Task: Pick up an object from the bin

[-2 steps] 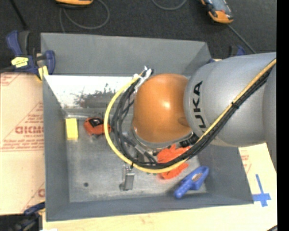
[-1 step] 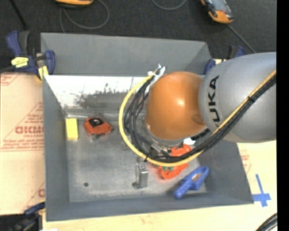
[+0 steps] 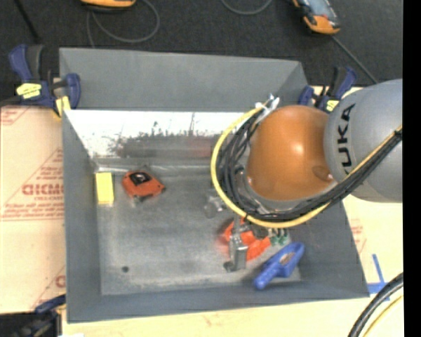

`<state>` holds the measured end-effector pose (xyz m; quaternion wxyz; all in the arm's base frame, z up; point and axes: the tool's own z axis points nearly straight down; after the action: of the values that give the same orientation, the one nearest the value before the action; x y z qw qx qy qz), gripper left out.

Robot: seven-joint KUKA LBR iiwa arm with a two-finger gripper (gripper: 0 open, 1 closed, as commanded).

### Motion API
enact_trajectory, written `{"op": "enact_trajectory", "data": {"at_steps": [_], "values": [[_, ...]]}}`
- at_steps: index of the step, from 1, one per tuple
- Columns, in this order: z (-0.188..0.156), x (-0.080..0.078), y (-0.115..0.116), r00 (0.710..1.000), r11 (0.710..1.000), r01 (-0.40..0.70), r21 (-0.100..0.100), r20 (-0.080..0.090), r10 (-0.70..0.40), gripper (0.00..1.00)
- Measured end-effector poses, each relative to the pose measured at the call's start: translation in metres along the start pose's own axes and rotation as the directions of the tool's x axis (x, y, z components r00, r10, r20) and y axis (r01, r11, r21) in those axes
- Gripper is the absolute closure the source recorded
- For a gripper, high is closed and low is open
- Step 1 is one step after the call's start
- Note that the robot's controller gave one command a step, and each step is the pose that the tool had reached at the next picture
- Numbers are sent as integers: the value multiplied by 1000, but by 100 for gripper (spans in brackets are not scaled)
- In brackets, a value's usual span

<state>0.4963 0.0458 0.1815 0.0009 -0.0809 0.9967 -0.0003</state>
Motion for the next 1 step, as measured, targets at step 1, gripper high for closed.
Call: {"op": "enact_trajectory", "data": {"at_steps": [1], "values": [[15,-29,-27,996,996,94,1,2,-94,0]]}}
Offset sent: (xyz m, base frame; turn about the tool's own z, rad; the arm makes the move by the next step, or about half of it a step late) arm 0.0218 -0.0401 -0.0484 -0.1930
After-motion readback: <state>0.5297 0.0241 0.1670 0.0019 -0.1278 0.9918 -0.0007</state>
